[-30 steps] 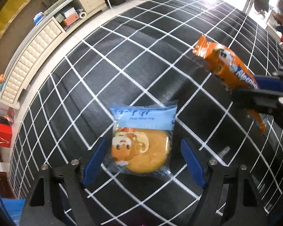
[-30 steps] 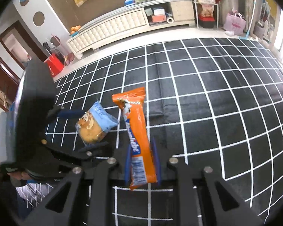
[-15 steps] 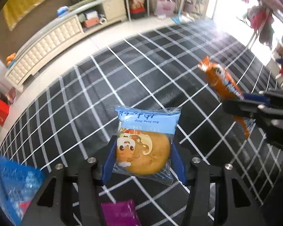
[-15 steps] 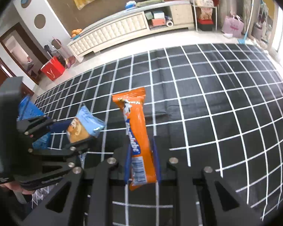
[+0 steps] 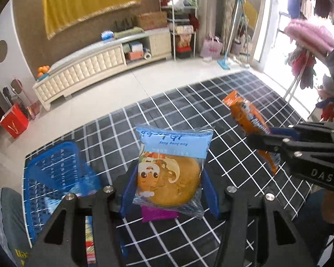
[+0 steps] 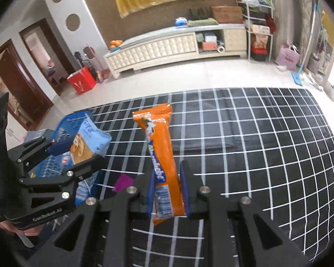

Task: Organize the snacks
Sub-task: 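Grasp the wrapped bread roll with the left tool while the right tool holds the bar, then carry the bread roll and orange bar over the blue basket with both tools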

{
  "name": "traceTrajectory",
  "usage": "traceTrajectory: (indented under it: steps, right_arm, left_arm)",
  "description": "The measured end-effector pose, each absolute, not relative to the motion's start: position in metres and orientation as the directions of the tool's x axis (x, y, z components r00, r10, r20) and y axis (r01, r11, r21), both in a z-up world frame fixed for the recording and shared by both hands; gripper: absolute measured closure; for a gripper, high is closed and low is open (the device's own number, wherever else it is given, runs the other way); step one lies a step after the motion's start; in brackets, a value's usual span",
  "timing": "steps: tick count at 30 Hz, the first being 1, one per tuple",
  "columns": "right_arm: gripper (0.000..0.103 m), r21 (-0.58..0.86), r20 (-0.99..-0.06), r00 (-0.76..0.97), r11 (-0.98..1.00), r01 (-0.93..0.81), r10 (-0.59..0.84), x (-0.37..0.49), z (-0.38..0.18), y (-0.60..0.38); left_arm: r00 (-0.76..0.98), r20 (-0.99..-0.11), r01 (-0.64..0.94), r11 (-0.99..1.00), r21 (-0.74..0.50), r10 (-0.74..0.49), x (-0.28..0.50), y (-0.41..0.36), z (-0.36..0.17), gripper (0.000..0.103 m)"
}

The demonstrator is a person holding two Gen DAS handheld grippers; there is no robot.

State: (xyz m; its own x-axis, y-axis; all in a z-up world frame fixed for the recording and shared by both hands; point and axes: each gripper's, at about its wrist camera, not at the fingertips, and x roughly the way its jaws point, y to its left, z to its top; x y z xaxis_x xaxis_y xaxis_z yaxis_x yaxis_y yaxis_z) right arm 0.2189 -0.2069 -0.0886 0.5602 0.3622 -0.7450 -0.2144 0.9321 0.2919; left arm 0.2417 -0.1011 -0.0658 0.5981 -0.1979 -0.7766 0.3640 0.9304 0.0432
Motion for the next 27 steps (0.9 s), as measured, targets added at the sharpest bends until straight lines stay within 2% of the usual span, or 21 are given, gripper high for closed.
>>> traceTrajectory:
  steps: [9, 15, 27]
  right_arm:
    - [0.078, 0.283, -0.713, 0.556, 0.901, -0.329, 0.427, 0.202, -0.057, -0.137]
    - [0.078, 0.287, -0.711, 0.528, 0.877, -0.385, 0.464, 0.203, -0.056, -0.089]
    - [0.078, 0.265, -0.762, 0.45, 0.859, -0.438, 0.465, 0.216, -0.083, -0.018]
  left_arm:
    - [0.66, -0.732, 0.297, 0.954, 0.046, -0.17, 0.199, -0.038, -0.027, 0.051]
    - [0.669, -0.733, 0.211, 0.977, 0.032, -0.12, 0.184, 0.021, -0.016, 0.051]
    - [0.6, -0.798, 0.118, 0.993, 0.011, -0.063, 0.19, 0.098, -0.064, 0.051]
